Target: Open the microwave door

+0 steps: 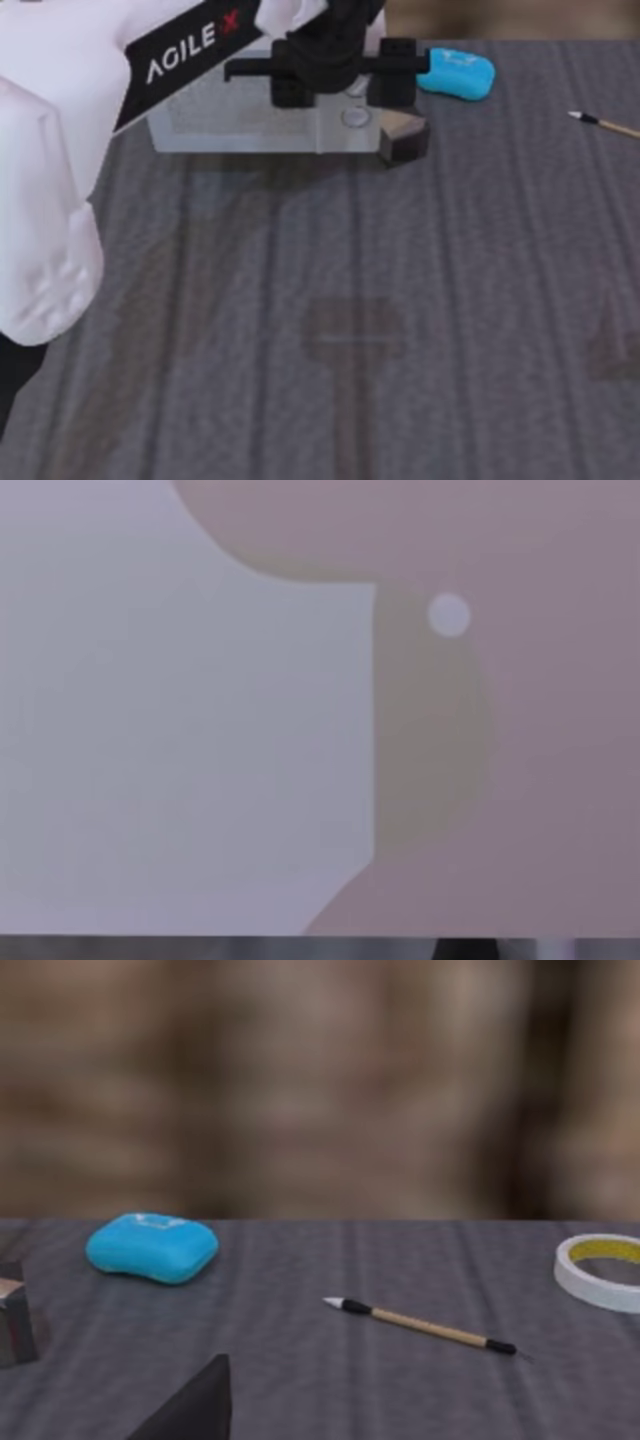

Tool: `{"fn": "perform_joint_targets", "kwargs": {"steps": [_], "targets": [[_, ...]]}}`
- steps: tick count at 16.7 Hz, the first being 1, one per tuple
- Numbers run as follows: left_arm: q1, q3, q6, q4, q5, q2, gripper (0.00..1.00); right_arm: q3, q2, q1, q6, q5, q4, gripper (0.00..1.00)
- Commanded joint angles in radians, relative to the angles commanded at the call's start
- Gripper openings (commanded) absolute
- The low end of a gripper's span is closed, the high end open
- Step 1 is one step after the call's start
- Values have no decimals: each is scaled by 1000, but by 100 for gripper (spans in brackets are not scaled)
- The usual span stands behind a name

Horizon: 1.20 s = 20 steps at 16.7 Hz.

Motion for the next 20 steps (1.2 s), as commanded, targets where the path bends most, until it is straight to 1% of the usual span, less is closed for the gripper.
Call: {"fn": "perform_joint_targets", "kwargs": {"steps": [2,3,4,11,20], "targets": [[0,0,0,0,0,0,0,0,0,0,0,0,0,100],[-34,-28,-9,4,22,-3,0,0,0,0,0,0,0,100],[-34,-32,-9,6,21,-6,0,0,0,0,0,0,0,100],[-32,-188,-30,62,-14,-111,0,0,0,0,0,0,0,100],[-32,-193,-31,67,-16,-117,0,0,0,0,0,0,0,100]]}}
